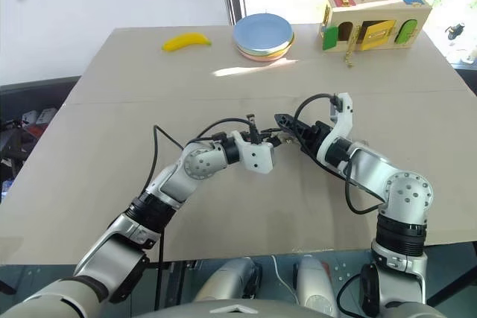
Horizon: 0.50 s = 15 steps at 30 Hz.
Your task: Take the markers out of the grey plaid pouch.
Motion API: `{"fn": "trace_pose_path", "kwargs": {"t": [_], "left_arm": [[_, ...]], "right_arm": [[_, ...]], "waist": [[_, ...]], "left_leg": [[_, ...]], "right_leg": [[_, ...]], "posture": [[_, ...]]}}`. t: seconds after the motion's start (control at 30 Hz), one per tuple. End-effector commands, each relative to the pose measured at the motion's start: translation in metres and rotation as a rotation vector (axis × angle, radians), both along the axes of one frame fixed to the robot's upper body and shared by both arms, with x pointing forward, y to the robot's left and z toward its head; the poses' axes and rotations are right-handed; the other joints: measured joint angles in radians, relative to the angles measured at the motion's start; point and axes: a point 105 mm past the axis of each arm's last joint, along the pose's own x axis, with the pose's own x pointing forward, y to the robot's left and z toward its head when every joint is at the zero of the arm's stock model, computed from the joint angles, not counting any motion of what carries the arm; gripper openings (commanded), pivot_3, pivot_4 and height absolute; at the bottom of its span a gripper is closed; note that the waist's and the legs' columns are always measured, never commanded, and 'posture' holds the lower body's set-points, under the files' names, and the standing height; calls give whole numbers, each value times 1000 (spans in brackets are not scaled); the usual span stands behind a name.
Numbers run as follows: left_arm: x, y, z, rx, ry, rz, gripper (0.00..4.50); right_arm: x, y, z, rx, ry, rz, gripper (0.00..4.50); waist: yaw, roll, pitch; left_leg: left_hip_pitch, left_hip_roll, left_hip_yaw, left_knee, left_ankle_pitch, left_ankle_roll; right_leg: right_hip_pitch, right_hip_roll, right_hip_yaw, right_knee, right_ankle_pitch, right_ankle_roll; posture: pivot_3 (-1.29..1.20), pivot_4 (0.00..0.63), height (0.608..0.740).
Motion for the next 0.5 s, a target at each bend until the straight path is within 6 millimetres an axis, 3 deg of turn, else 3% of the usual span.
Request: {"fn": "trace_pose_path", "kwargs": {"t": [0.03, 0.13, 0.17, 0.2, 0.37, 0.5], "left_arm": [[-4, -4, 7, -15, -31, -33, 0], [-4, -4, 7, -19, -26, -33, 0], [-6, -4, 7, -24, -25, -43, 0], [-7, -4, 8, -27, -26, -47, 0], [-5, -2, 7, -71, 19, -22, 0], [9, 14, 13, -260, 174, 96, 0]], "right_arm": [[0, -3, 15, 56, -36, -10, 2367], [0, -5, 13, 56, -25, -23, 713], [0, -7, 12, 63, -17, -30, 539], [1, -8, 12, 66, -12, -35, 13], [1, -15, 12, 73, -1, -48, 13], [3, -32, 23, 103, -30, -95, 13]], "waist": [[-1, 0, 0], [-1, 0, 0], [-1, 0, 0], [-1, 0, 0], [-1, 0, 0], [-1, 0, 0]], "left_leg": [[0, 0, 0, 0, 0, 0], [0, 0, 0, 0, 0, 0], [0, 0, 0, 0, 0, 0], [0, 0, 0, 0, 0, 0], [0, 0, 0, 0, 0, 0], [0, 0, 0, 0, 0, 0]], "right_leg": [[0, 0, 0, 0, 0, 0], [0, 0, 0, 0, 0, 0], [0, 0, 0, 0, 0, 0], [0, 0, 0, 0, 0, 0], [0, 0, 0, 0, 0, 0], [0, 0, 0, 0, 0, 0]], "posture": [[0, 150, 740], [0, 150, 740], [0, 150, 740], [0, 150, 740], [0, 150, 740], [0, 150, 740]]}}
